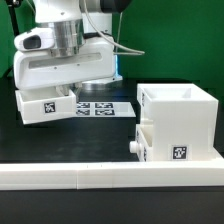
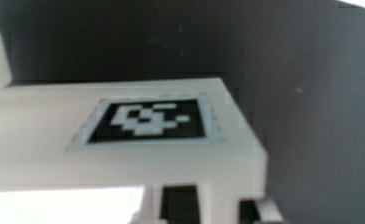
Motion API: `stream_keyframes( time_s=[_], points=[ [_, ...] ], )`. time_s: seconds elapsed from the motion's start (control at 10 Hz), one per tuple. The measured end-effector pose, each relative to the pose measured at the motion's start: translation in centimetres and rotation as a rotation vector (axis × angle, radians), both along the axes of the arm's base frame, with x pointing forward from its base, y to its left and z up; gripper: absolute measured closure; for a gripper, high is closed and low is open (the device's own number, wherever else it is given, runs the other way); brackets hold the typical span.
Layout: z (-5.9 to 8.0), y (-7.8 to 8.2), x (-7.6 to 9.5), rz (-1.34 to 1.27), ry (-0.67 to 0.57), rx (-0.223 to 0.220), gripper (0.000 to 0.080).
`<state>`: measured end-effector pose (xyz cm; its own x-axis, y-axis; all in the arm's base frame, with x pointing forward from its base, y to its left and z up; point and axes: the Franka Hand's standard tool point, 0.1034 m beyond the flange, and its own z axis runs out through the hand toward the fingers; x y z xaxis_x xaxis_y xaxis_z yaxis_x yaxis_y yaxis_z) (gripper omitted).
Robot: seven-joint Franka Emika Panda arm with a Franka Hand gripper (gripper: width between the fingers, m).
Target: Assemble drawer
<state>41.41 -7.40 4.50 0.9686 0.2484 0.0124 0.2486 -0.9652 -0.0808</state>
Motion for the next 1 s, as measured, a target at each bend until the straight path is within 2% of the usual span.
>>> stream_keyframes(
  time_s=[0.2, 0.4, 0.8, 1.0],
  points=[
    [-0.2, 0.0, -0.2, 0.01, 0.004, 0.001, 0.0758],
    [-0.3, -0.1, 0.1, 0.248, -0.02, -0.002, 0.0758],
    [0.4, 0.2, 3.7, 0.724, -0.061, -0.032, 0.0758],
    [0.2, -0.2, 3.2, 0.826, -0.059, -0.028, 0.0758]
  ],
)
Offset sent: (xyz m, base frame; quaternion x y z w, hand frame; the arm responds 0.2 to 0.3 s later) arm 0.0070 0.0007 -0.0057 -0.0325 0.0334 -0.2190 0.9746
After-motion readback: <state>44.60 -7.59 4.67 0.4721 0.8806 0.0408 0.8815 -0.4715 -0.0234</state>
